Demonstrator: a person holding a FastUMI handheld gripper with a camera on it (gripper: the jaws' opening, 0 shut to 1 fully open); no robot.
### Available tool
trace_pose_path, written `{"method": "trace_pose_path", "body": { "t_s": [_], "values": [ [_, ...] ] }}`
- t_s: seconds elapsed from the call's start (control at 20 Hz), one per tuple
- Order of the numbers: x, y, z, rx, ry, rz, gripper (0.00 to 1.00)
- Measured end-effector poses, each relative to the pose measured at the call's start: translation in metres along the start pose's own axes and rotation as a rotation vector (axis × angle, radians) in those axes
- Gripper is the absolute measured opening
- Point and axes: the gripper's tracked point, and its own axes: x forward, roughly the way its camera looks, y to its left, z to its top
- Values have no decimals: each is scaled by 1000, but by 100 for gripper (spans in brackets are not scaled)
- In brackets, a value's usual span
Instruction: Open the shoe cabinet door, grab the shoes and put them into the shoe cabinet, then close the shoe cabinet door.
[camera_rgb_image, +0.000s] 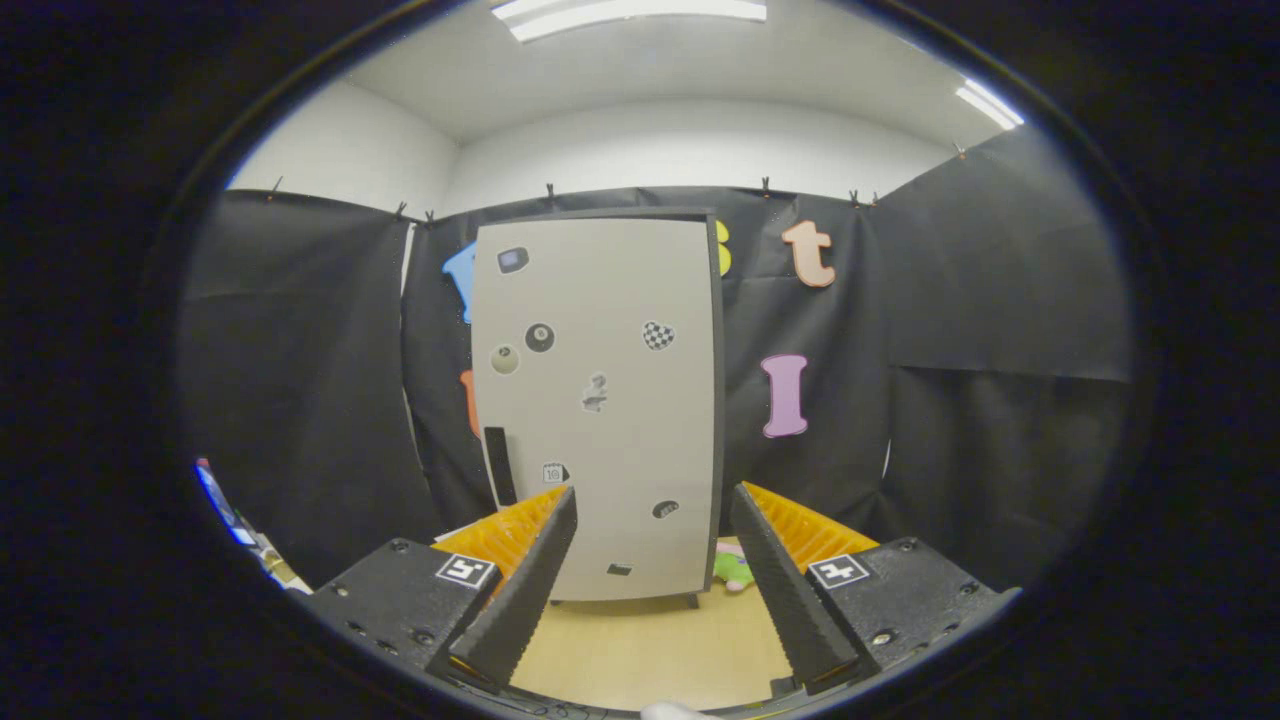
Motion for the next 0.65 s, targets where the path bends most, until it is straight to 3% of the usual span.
{"method": "trace_pose_path", "body": {
  "t_s": [0.65],
  "values": [
    [-2,5,0,-4,0,10,98]
  ]
}}
